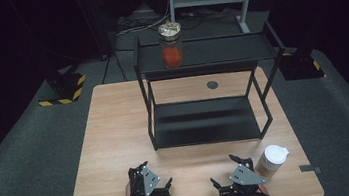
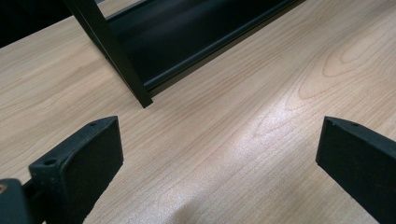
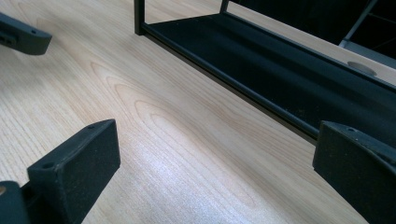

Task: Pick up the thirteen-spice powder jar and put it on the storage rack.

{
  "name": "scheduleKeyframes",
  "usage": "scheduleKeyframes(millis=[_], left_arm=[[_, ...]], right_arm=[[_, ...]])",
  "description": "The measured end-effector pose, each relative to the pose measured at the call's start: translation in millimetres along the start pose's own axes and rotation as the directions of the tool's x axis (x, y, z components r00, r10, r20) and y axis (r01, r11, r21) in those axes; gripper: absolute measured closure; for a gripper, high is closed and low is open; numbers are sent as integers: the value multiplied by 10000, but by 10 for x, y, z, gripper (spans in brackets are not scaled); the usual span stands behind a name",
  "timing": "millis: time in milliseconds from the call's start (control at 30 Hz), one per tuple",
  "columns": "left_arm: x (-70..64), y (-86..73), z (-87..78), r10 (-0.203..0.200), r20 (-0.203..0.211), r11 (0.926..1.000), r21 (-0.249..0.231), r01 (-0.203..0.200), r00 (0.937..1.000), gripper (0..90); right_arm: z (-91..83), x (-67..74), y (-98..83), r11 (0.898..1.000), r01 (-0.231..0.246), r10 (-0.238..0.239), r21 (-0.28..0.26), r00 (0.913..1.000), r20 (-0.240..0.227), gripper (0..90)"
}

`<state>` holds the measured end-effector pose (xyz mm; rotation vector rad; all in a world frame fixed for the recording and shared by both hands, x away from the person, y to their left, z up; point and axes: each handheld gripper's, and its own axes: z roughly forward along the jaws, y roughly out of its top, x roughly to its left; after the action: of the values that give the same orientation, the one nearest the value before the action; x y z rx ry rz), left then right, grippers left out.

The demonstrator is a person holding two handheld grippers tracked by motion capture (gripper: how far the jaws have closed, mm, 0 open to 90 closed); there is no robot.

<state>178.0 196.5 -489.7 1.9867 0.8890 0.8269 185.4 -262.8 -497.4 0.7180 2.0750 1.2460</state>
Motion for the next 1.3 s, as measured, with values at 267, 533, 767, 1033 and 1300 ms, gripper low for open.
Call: scheduleKeyframes(millis=[267,533,767,1033,1300], left_arm=[[8,-32,-20,-77,39,9998,-174,78,10000,9],[24,-49,-26,-308,31,9992,-249,309,9995,9],[18,-42,-26,-177,83,9996,-214,179,9998,9],[45,-59,-32,-343,150,9990,-295,347,9993,9],[46,-44,-23,-268,182,9994,-214,272,9995,9]], right_arm=[[-16,-4,-13,9999,-116,116,-66,9999,-1,0],[-153,-58,38,9981,-321,317,-527,9995,-90,0],[-324,-84,108,9932,-528,530,-1040,9986,-6,0],[-512,-120,171,9861,-651,674,-1529,9977,99,0],[-634,-164,176,9812,-705,765,-1797,9967,264,0]])
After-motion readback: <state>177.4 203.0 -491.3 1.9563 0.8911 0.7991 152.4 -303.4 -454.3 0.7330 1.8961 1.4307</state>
